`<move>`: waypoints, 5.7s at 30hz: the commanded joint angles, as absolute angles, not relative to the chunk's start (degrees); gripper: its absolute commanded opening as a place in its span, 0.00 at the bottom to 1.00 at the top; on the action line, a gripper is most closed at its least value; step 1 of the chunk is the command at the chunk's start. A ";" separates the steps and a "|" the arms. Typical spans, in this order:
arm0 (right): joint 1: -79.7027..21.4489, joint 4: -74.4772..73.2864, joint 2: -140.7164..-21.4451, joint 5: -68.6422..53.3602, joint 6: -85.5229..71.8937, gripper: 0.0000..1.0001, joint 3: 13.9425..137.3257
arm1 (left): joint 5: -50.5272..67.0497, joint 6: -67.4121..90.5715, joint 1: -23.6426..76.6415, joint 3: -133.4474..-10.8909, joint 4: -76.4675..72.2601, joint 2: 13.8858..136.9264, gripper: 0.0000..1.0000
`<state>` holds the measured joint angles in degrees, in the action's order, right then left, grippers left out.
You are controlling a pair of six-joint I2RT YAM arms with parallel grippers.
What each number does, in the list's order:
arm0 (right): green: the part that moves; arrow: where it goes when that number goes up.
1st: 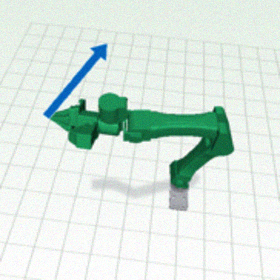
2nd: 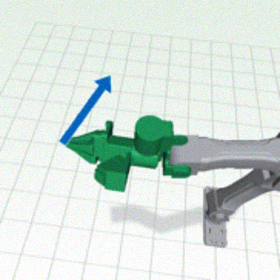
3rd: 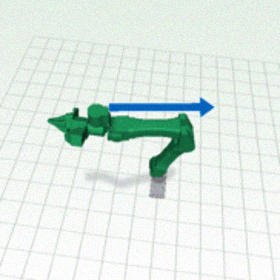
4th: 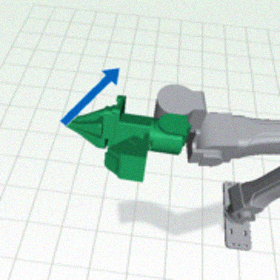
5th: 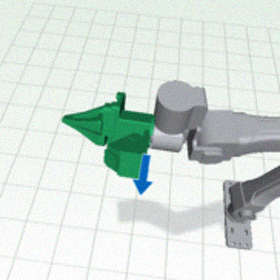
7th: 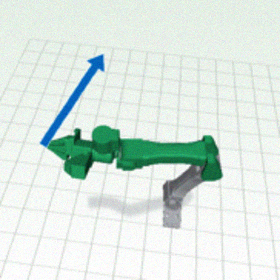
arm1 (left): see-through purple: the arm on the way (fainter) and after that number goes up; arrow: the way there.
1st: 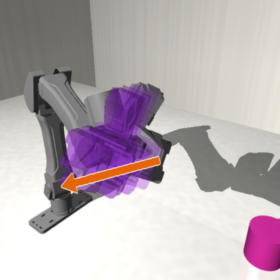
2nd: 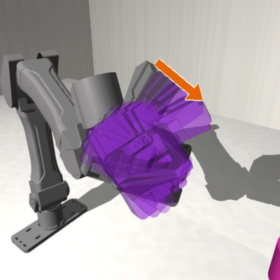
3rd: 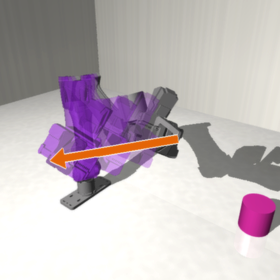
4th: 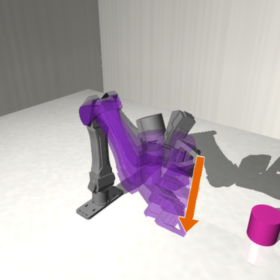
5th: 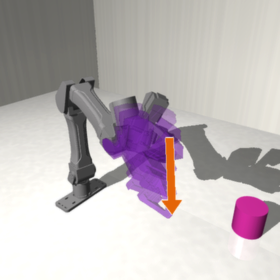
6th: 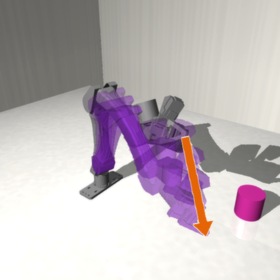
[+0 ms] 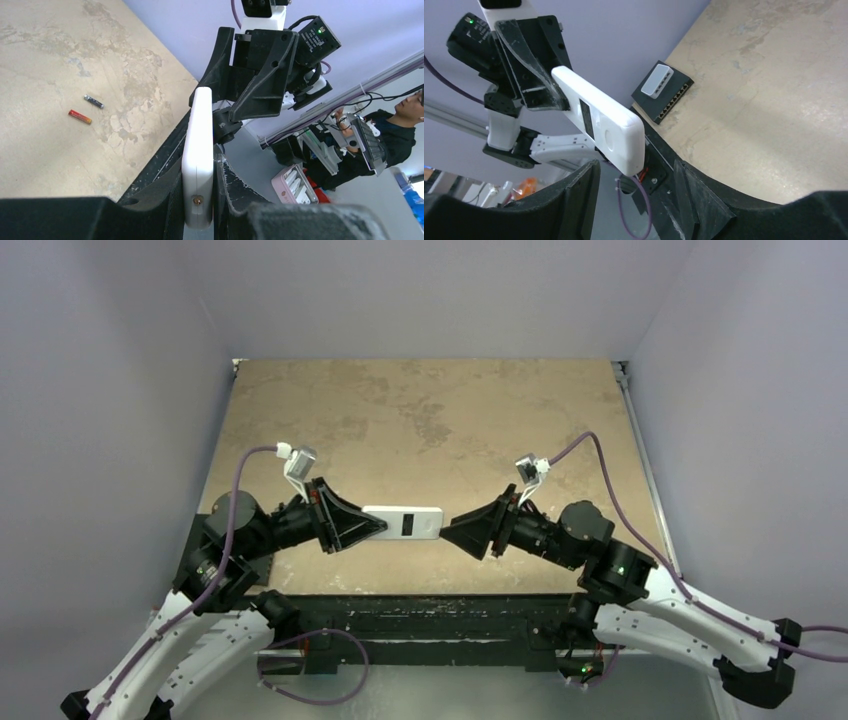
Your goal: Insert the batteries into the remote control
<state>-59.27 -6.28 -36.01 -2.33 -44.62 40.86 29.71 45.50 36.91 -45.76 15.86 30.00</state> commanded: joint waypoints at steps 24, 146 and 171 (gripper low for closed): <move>-59.15 4.21 -41.19 -0.79 -47.64 0.48 41.17 | 28.36 47.53 37.27 -44.67 12.58 30.74 0.00; -12.83 38.99 -88.70 -37.64 -48.58 0.00 31.43 | 30.51 44.82 37.19 -39.23 12.24 32.43 0.00; -10.46 23.81 -83.89 -29.57 -39.30 0.45 32.98 | 29.53 45.04 37.14 -38.42 12.42 33.01 0.00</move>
<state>-10.55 31.55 -87.22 -34.39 -44.88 31.38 29.36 44.40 37.41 -38.74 15.38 33.21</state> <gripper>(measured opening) 0.440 0.191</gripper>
